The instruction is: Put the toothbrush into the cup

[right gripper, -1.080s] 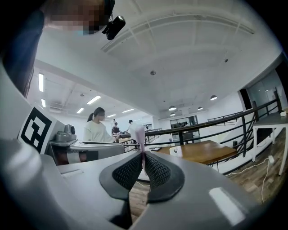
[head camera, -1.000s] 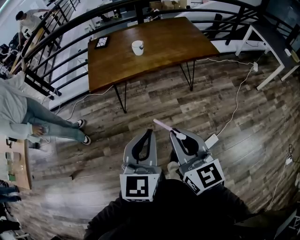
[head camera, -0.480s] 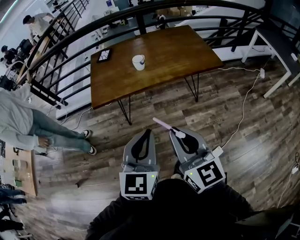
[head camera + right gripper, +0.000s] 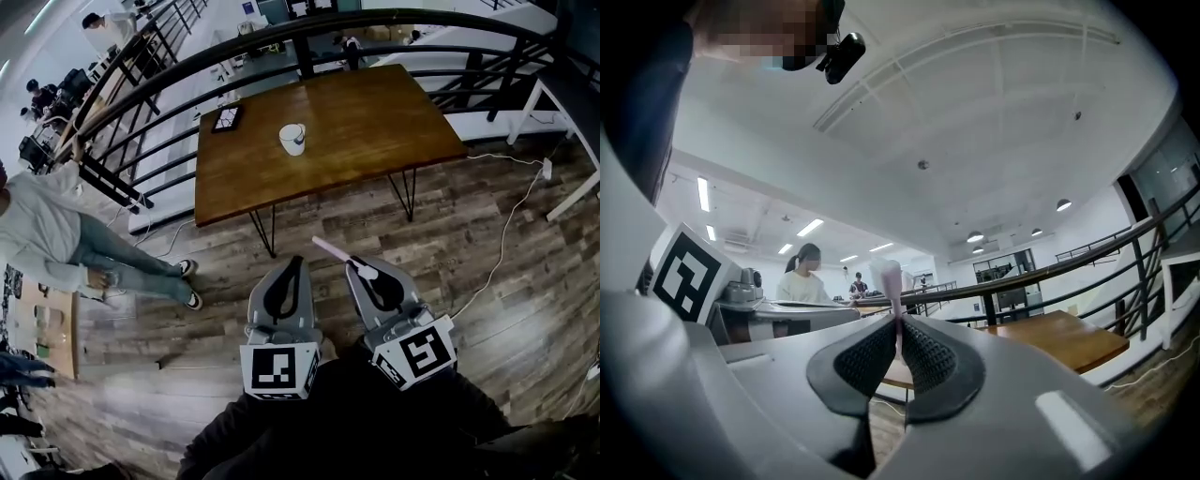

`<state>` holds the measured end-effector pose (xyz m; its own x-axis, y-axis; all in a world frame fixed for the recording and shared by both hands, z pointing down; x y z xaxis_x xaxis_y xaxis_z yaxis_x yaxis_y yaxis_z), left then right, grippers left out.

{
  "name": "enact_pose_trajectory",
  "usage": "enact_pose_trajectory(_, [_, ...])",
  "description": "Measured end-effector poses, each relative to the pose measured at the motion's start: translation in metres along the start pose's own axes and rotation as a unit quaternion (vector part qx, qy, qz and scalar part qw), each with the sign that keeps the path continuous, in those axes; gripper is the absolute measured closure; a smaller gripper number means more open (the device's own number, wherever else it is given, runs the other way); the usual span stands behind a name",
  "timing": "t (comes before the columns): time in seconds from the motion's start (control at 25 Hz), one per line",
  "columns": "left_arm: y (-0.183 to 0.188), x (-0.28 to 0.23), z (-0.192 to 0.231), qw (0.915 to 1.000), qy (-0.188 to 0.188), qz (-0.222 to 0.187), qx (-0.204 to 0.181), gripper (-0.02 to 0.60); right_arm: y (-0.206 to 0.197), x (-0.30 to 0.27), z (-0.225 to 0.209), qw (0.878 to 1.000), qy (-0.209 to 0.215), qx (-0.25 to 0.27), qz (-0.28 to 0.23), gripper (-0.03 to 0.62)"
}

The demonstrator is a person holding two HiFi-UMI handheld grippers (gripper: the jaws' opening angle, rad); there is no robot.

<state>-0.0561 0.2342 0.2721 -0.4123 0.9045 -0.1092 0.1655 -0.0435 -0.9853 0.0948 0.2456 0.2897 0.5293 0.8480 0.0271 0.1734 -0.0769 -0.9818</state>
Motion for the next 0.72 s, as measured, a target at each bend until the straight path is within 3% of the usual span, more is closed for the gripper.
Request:
enact_pose_trajectory(0.32, [-0.014,-0.035,0.007,0.9995,-0.016,0.024,0.013,0.572,-0.011,-0.021,-0.022,0.999,-0.013,-0.014,0.026,0.572])
enact_pose_trajectory(0.72, [-0.029,-0.093,0.045,0.9972,-0.034,0.052,0.041,0.572,-0.025,-0.084,-0.046,0.998,-0.026,-0.023,0.054,0.572])
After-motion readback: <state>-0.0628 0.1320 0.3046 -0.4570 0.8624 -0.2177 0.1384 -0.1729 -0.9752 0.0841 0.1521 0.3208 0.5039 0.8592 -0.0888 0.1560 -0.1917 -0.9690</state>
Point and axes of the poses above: the fingertips, and each gripper's own axes: x backward along the fingers, z to its left, y out of its top, the point moved 8 cm from there along x, backward along the fingers, and after that the axes turned 2 degrees about -x, right-handed, at the moved point
